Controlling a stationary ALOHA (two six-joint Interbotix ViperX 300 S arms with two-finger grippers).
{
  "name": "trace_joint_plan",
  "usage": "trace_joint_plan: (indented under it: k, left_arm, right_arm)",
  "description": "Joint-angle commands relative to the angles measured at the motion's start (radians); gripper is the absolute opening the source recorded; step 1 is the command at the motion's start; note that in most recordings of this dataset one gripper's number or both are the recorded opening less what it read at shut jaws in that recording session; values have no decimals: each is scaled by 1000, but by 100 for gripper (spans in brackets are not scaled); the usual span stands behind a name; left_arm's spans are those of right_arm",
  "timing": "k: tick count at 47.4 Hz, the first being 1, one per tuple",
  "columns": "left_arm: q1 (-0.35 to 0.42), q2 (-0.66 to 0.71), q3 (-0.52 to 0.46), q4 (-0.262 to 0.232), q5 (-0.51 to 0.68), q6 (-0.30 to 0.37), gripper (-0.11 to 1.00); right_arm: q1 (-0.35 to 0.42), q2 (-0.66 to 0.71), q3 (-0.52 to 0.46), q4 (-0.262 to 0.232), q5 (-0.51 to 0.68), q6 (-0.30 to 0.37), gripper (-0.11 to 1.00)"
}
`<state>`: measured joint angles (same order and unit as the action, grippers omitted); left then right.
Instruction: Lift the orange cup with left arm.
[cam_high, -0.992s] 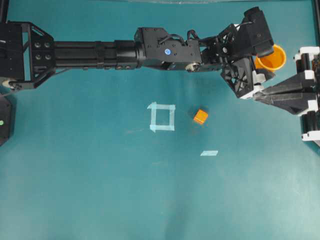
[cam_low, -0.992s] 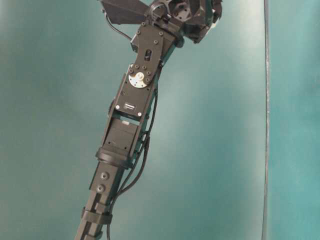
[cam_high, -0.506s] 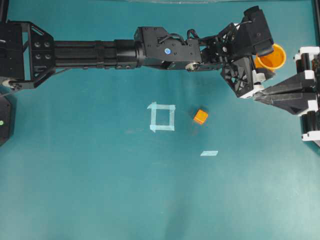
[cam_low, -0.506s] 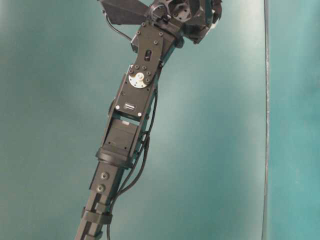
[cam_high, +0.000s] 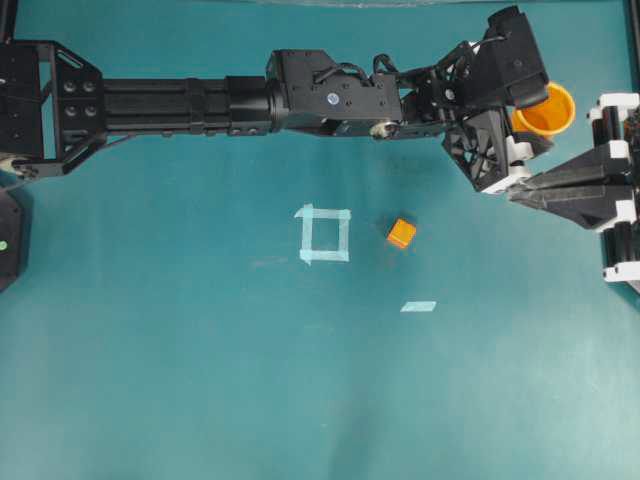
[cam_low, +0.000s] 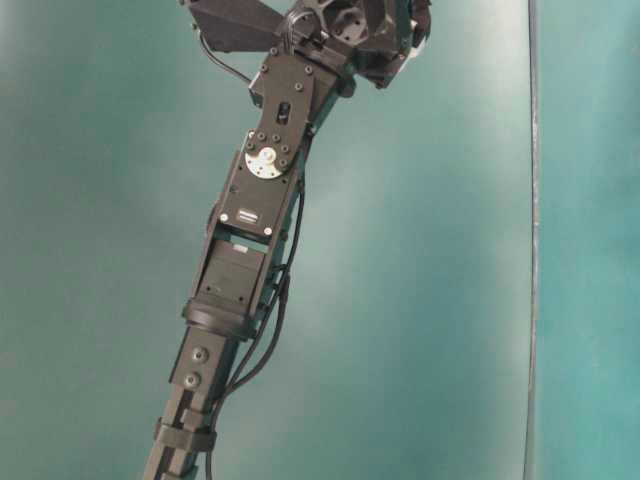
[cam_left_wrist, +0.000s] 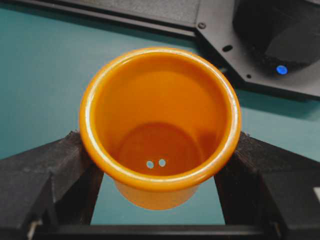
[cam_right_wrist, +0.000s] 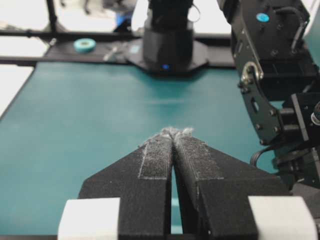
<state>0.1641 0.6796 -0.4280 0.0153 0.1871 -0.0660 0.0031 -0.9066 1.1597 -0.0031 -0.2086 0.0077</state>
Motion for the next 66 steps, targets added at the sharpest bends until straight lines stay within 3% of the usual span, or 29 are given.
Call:
trace_joint_plan:
  k: [1, 66]
  left_arm:
    - [2, -71, -29, 3, -3, 3, 63]
    - [2, -71, -31, 3, -3, 3, 63]
  right_arm:
    - [2, -2, -29, 0, -3, 2, 0]
    - [2, -2, -29, 0, 9, 2, 0]
